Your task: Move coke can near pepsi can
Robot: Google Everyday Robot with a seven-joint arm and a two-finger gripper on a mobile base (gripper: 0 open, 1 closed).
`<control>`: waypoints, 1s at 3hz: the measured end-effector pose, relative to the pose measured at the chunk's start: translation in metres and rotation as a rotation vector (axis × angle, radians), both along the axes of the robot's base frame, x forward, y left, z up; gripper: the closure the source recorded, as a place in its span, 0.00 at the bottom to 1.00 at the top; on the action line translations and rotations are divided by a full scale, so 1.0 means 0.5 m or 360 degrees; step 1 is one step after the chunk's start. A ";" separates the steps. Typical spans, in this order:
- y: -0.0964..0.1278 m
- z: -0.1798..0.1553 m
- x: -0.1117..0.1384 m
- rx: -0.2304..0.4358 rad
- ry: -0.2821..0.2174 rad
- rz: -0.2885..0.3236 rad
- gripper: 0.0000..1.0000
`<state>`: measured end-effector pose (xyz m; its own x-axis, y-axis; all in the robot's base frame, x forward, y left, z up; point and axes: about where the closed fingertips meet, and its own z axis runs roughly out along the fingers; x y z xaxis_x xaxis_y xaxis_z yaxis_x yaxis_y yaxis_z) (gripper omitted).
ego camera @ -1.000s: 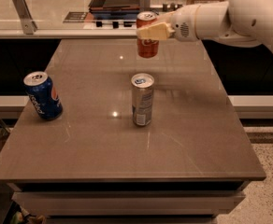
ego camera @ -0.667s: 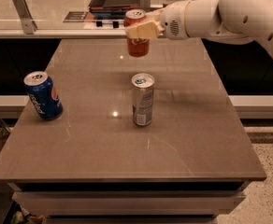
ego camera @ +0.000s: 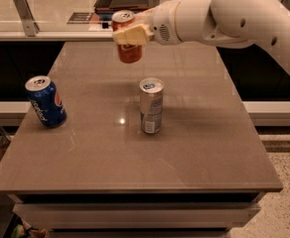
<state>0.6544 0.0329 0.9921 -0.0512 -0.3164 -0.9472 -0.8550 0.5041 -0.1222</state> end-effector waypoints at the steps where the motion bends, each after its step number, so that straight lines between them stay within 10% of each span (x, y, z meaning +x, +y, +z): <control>1: 0.034 -0.005 -0.026 -0.0025 -0.0016 -0.0014 1.00; 3: 0.094 -0.028 -0.071 -0.0047 -0.0034 -0.0071 1.00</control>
Offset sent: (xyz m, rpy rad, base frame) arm -0.0399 0.0484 -0.0174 -0.0353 -0.0193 -0.0597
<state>0.6187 0.0796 0.9778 -0.0461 -0.3423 -0.9385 -0.8287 0.5377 -0.1555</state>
